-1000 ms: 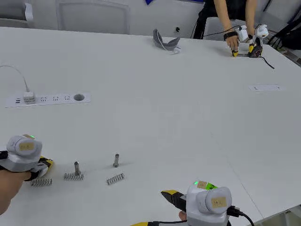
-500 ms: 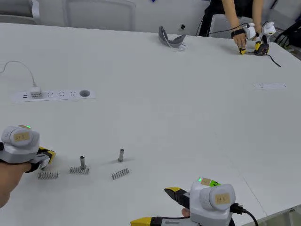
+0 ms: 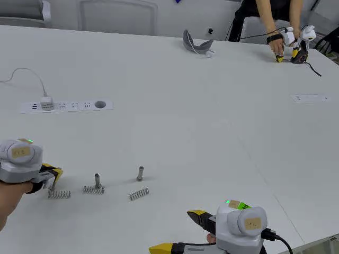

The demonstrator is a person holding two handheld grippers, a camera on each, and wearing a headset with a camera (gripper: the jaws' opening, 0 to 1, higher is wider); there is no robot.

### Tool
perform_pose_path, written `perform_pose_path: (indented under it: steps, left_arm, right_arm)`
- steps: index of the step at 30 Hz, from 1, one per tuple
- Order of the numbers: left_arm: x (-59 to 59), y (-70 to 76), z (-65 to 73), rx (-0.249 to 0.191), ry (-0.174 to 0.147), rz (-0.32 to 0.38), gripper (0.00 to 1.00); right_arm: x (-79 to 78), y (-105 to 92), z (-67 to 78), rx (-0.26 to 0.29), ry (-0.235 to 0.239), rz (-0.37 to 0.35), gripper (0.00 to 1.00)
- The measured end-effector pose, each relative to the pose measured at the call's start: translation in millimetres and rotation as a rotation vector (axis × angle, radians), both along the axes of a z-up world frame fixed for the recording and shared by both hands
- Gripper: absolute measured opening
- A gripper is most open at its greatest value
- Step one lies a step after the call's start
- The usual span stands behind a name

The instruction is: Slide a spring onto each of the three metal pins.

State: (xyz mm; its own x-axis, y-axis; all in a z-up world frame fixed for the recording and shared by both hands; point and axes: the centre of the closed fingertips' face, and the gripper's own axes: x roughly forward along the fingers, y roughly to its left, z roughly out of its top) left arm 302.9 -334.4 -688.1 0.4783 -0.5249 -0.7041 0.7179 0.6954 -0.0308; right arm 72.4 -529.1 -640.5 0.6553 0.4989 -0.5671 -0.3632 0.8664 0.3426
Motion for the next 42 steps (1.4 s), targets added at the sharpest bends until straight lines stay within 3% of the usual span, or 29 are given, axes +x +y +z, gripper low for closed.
perform_pose_path:
  steps: [18,32,35,42]
  left_arm:
    - [-14.2,18.9,7.5,0.004,-0.011,0.012,0.08]
    - [-19.0,31.2,6.6,-0.012,-0.04,0.028,0.08]
    - [-19.1,31.8,5.2,-0.033,-0.036,0.037,0.08]
    - [-20.7,33.3,1.8,-0.028,-0.023,0.047,0.1]
  right_arm:
    - [-2.7,5.0,-1.1,0.003,0.003,0.011,0.87]
    - [-1.2,7.0,-2.6,0.003,0.006,0.021,0.87]
    - [-0.5,7.6,-2.4,0.004,0.005,0.021,0.87]
    - [-1.5,9.2,-3.6,0.005,0.008,0.024,0.87]
